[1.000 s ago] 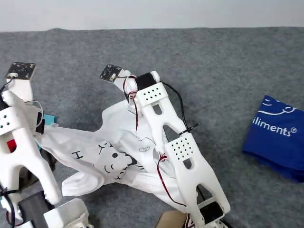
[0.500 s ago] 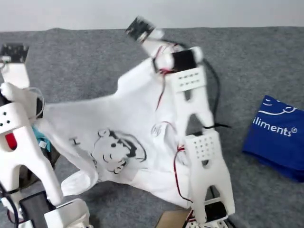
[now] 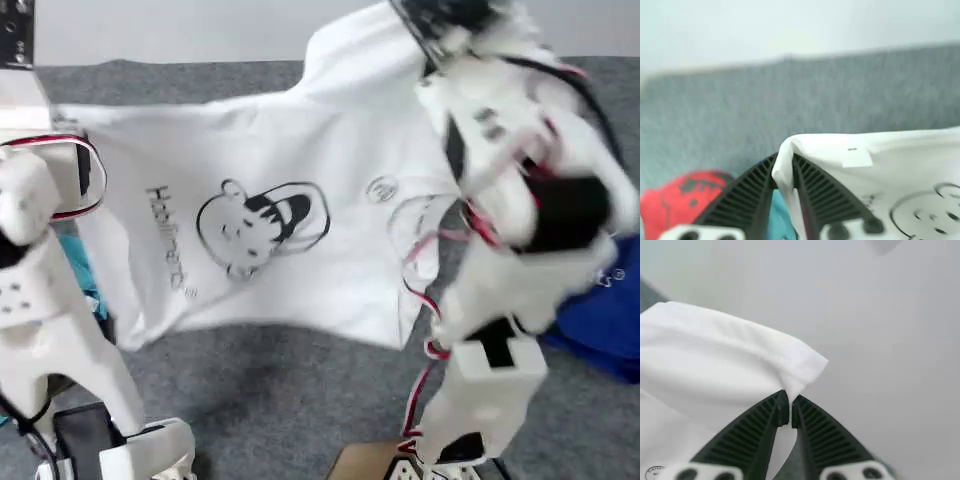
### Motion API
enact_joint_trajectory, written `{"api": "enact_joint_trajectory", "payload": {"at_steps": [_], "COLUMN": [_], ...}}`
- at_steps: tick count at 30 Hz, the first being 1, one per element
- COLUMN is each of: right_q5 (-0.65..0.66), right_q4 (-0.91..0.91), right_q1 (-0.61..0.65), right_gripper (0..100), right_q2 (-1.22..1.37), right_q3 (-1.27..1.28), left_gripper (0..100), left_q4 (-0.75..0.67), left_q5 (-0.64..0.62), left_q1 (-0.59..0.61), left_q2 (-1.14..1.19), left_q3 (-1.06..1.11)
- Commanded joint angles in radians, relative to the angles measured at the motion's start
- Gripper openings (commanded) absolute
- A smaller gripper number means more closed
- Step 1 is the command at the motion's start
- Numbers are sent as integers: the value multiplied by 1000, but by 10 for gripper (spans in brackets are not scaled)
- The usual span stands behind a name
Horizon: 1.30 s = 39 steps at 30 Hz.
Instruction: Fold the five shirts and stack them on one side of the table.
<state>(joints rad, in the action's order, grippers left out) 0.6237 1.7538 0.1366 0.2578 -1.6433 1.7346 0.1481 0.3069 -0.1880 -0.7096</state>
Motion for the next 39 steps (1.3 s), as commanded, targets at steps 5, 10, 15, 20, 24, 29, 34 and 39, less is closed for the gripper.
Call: {"api": "enact_joint_trajectory", "payload": {"at_steps": [5,10,15,20,24,29,34,39], "right_q5": [123,176,176,178,229,238,235,112], "right_q4": [33,33,31,-22,-39,-13,39,41], "right_q1": [-48,-76,-213,-309,-329,-329,-328,-325], "right_gripper": [11,11,11,11,11,11,11,11], "right_q2": [-285,-401,-458,-524,-564,-576,-556,-549], "right_q3": [-32,-32,-35,-32,-32,-32,12,227], "left_gripper": [6,6,6,6,6,6,6,6], "left_q4": [18,20,20,21,21,20,17,17], "left_q5": [-6,-6,-6,112,222,267,308,367], "left_q1": [-11,-6,-6,-11,-8,-12,-11,38], "left_q2": [-12,-12,-12,-58,-140,-293,-411,-489], "left_q3": [-332,-453,-493,-486,-387,-137,140,354]}}
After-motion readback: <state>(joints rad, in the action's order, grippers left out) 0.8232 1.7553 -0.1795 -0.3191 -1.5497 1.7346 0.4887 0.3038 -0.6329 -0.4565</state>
